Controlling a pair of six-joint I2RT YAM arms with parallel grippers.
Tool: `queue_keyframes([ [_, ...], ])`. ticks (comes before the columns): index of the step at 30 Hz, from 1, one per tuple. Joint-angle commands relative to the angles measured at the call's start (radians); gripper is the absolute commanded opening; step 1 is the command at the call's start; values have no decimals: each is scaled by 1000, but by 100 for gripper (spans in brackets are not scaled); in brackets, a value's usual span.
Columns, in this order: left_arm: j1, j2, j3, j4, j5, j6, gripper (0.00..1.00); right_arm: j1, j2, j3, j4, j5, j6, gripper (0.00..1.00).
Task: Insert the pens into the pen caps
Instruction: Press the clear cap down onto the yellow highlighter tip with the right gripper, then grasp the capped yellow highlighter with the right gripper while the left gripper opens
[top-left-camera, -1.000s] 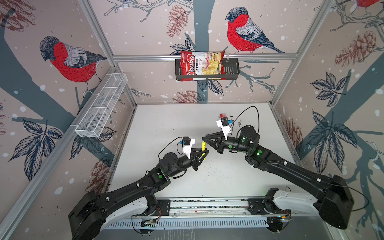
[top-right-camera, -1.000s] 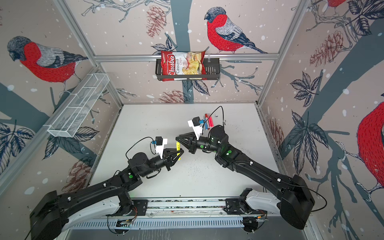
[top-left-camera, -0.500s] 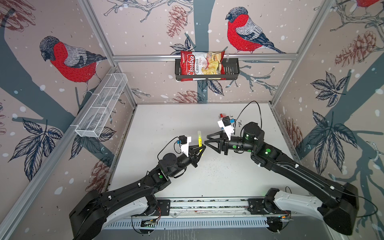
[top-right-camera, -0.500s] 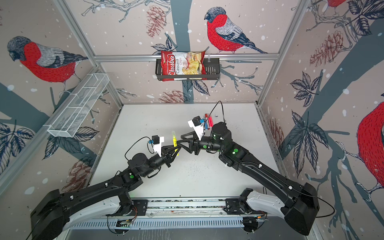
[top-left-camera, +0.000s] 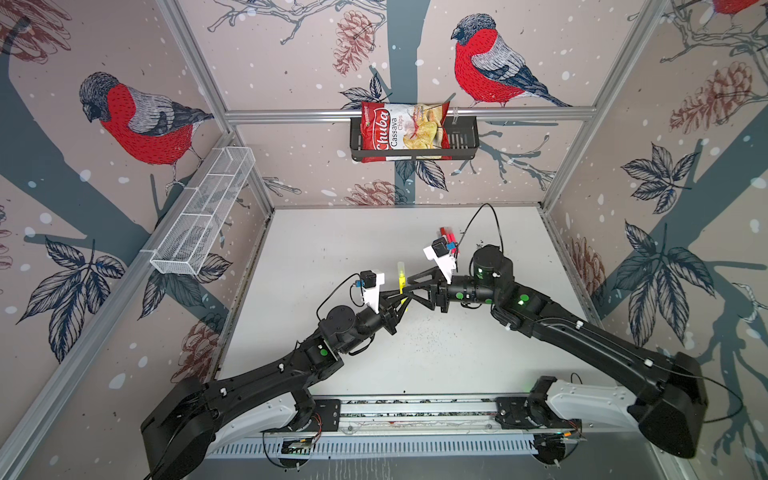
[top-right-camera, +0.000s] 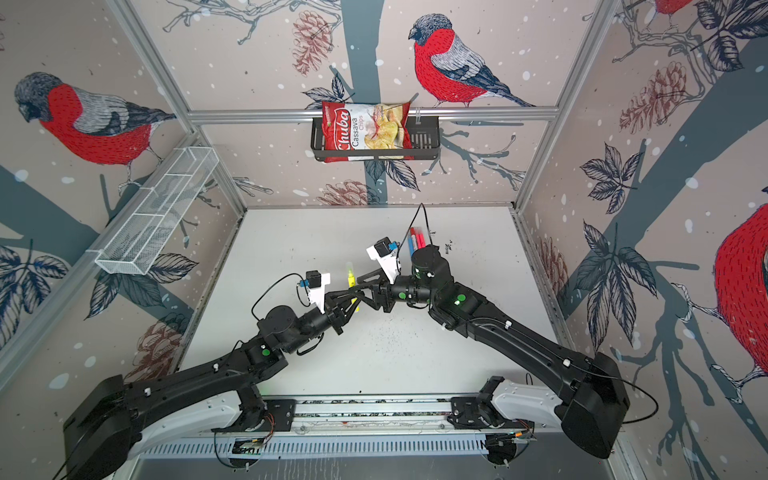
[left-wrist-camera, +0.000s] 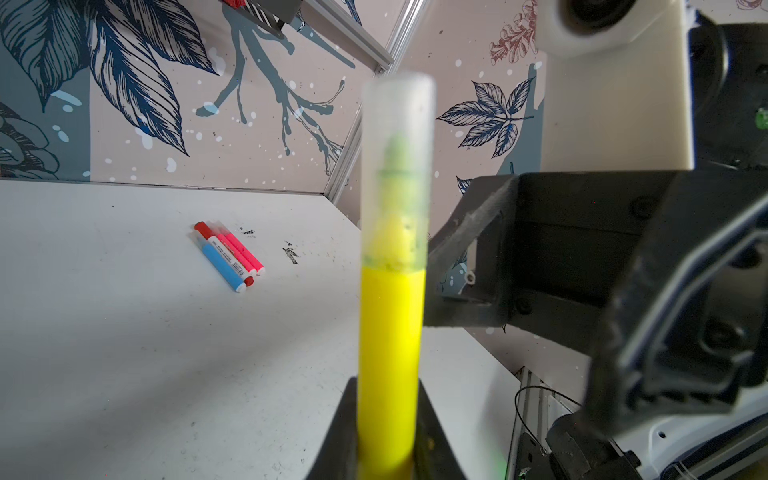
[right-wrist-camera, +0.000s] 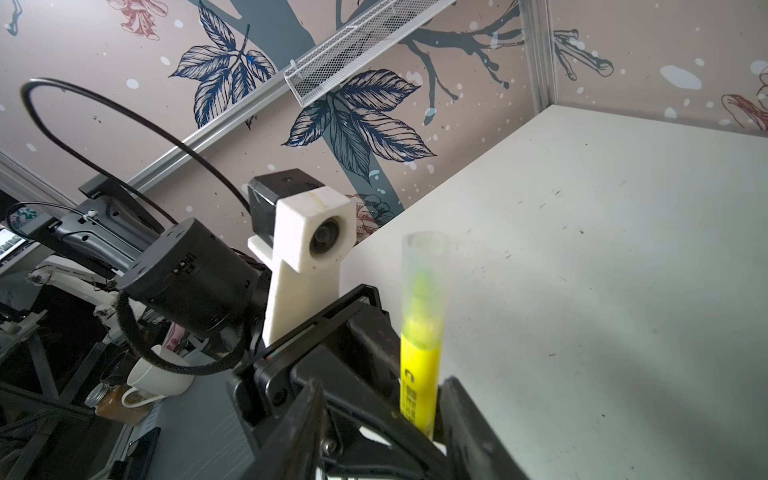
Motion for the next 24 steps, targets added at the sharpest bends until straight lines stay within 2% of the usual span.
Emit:
queue_keyframes([
  [1,0,-4,10,60,17,4,2,3,18,11,10,-4,-17,45],
  [8,1,1,11,71,31,4,2,6,44,21,13,-5,-14,38],
  [13,0,1,13,73,42,4,2,6,53,27,5,1,-13,14],
  [16,0,-4,15,72,49,6,3,4,60,43,-25,13,-23,4],
  [18,0,-7,21,60,54,9,4,4,64,56,-45,30,-29,1],
  [21,-1,-8,31,21,34,9,14,-1,90,80,-78,87,-33,0],
  [23,0,-10,56,-45,14,20,27,-8,101,105,-119,133,-34,0],
  [24,0,-11,68,-85,2,25,37,-16,106,115,-138,154,-36,0],
])
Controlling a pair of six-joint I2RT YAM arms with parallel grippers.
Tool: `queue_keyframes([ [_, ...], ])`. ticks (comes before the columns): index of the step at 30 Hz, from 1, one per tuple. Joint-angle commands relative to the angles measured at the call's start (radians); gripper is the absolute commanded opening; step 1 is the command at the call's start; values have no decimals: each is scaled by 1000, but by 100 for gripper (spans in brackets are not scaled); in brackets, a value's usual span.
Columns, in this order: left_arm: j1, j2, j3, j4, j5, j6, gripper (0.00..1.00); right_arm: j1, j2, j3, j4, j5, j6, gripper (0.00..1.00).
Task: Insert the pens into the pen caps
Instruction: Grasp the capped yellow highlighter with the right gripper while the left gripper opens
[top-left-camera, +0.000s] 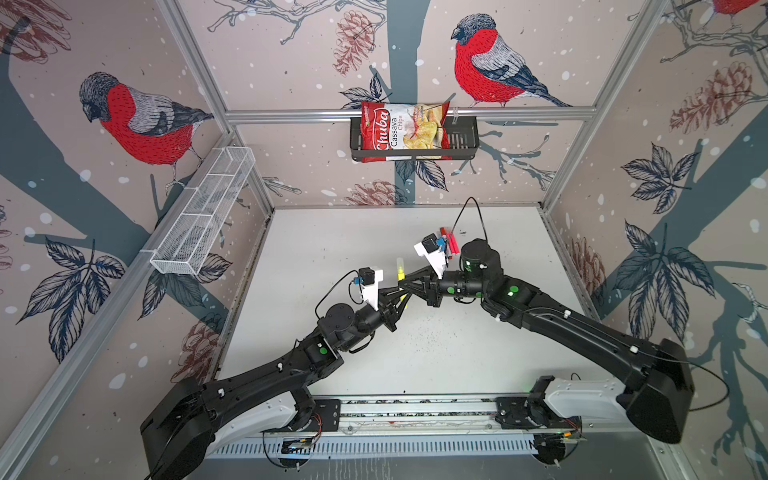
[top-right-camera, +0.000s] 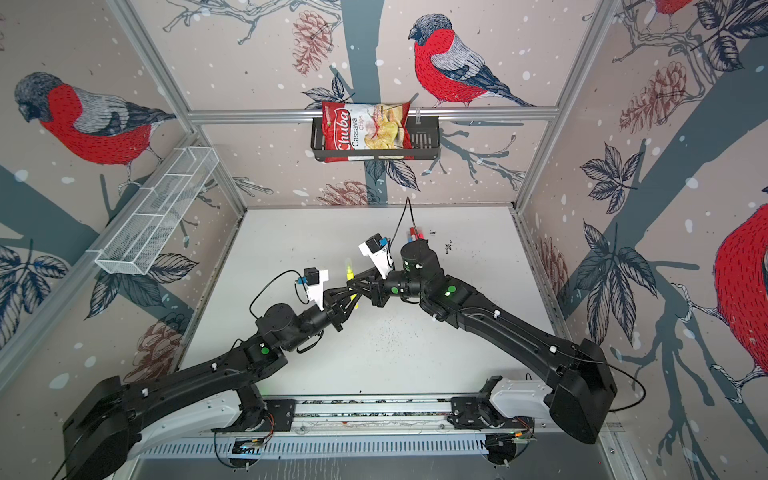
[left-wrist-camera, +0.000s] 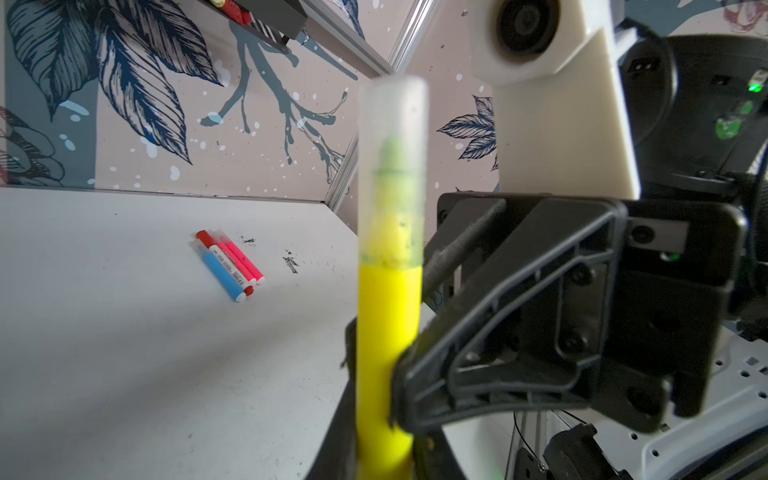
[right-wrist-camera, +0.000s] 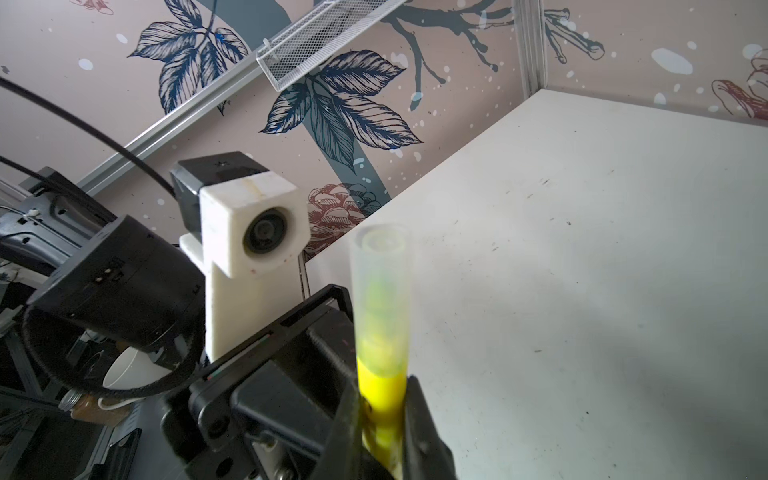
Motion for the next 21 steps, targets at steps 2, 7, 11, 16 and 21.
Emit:
queue_keyframes([
  [2,-1,-16,40,-93,-12,43,46,-33,18,35,-82,128,-11,0],
  [7,-1,-77,18,-194,-104,56,51,-112,13,39,-85,143,-3,0],
  [11,-1,-151,-6,-277,-208,54,52,-190,32,53,-104,165,-3,0],
  [16,-1,-262,-47,-321,-304,65,52,-273,154,136,-205,217,-27,0],
  [21,-1,-336,-62,-369,-381,67,52,-290,362,293,-343,231,-52,0],
])
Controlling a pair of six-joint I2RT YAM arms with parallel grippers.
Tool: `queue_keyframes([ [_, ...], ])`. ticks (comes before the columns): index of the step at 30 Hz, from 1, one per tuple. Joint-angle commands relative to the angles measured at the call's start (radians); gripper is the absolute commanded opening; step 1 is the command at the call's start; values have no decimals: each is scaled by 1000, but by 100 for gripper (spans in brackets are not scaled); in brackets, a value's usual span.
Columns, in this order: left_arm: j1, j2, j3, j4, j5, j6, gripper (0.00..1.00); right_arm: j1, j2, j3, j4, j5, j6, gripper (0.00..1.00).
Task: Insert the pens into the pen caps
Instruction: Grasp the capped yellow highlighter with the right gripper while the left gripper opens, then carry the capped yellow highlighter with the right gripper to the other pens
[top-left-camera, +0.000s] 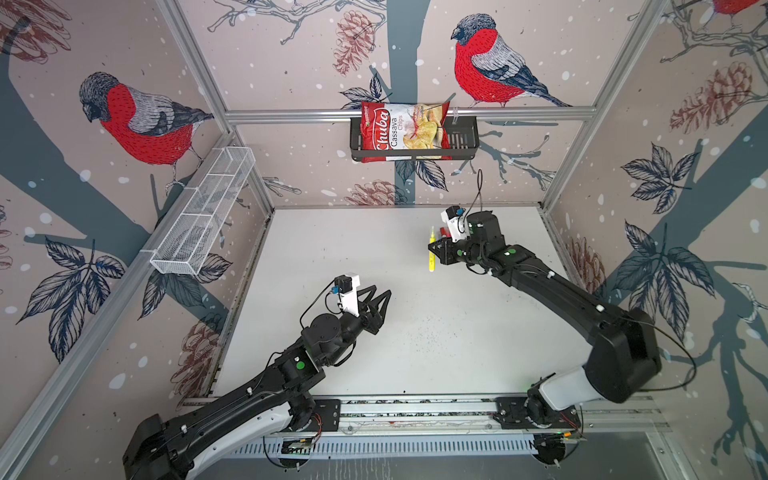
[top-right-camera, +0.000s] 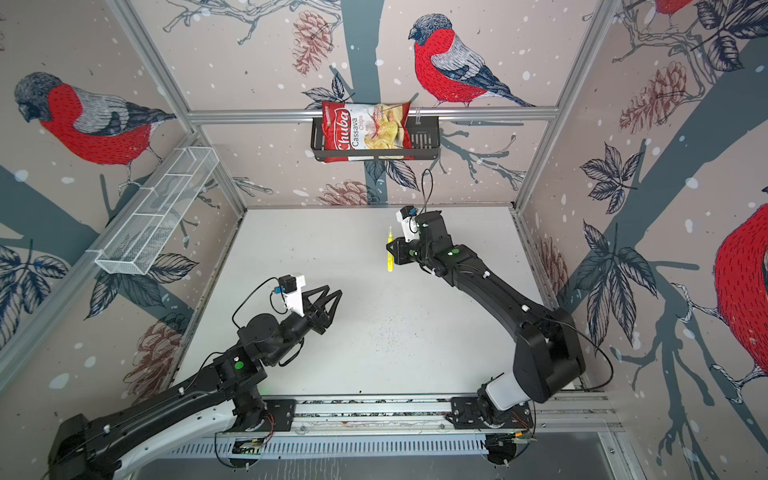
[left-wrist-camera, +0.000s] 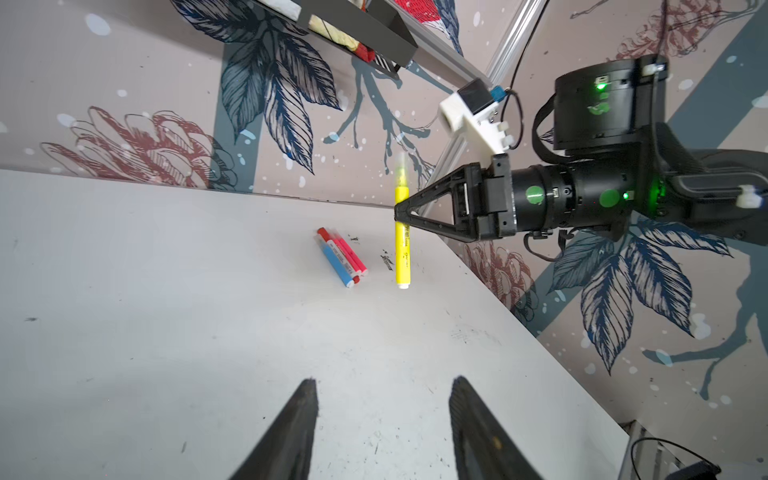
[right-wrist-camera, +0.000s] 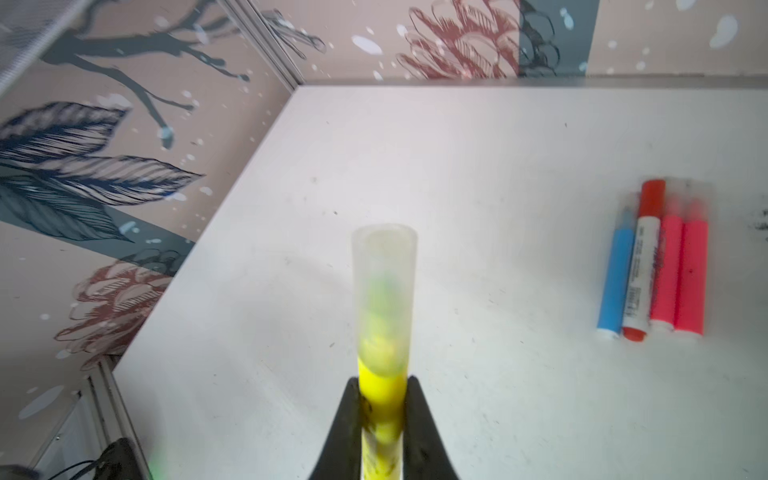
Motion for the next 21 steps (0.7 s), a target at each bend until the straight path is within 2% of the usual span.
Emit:
queue_keyframes([
  [1,0,-35,-6,-39,-77,17,52,8,115,92,-122,9,-32,0],
  [6,0,-76,-14,-73,-98,14,52,67,308,247,-187,41,-46,0],
  [10,1,-96,-15,-100,-104,12,52,105,498,450,-316,150,-29,0],
  [15,0,-114,-25,-109,-111,10,52,154,694,698,-451,232,-36,0],
  [21,0,-118,-23,-111,-113,17,52,191,838,912,-533,227,-26,0],
])
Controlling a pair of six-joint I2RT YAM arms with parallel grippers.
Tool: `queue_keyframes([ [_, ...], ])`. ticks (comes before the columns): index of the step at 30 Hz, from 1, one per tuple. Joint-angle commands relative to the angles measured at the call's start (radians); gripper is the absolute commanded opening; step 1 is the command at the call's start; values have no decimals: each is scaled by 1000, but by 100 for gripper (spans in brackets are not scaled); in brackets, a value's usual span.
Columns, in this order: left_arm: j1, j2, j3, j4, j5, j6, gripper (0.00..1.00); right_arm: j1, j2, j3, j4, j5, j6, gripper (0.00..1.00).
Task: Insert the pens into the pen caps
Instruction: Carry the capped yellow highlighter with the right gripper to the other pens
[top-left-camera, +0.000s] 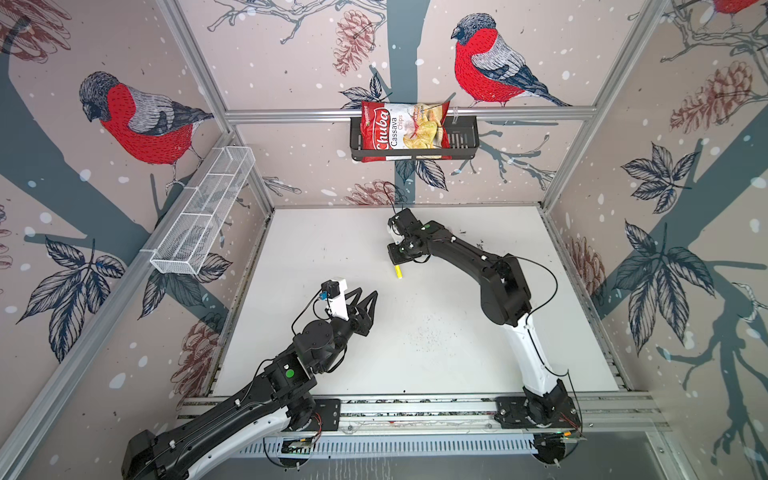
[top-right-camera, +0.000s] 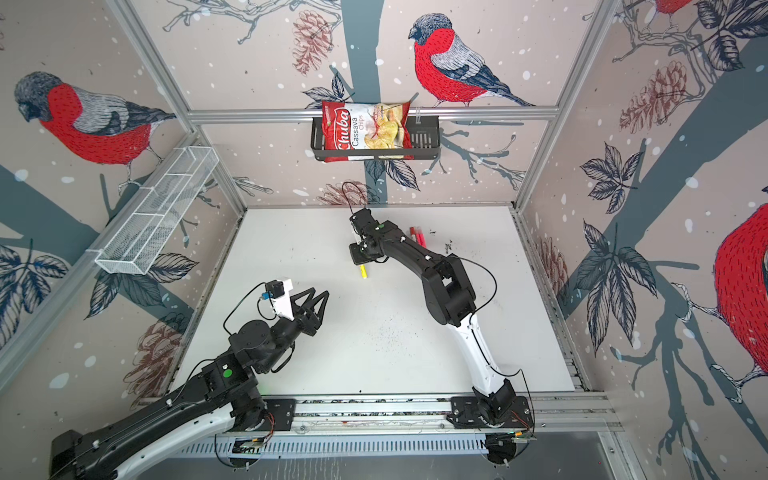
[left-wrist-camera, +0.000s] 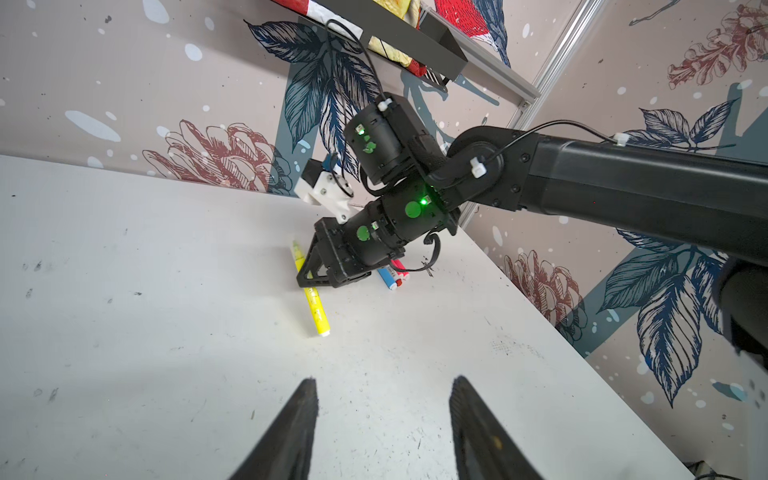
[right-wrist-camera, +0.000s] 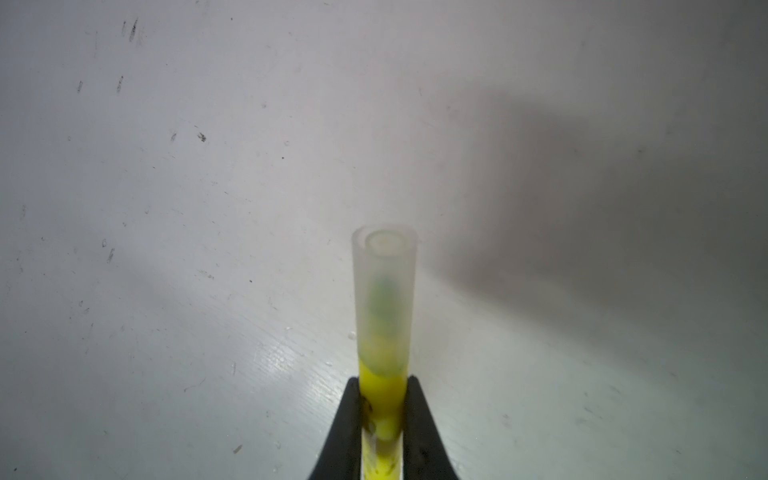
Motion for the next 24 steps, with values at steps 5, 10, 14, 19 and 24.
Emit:
queue_keyframes([
  [5,1,-3,6,-3,-10,22,52,6,89,129,-73,47,-2,0],
  [10,0,-21,2,-14,-8,21,52,-44,107,145,-85,94,-5,0],
  [14,1,-41,-6,-13,-11,16,52,-79,107,145,-112,157,-18,0],
  [19,0,-41,0,-18,-13,19,52,-139,111,137,-132,194,-24,0],
  [24,0,-35,3,-16,-7,19,52,-183,111,116,-130,211,-35,0],
])
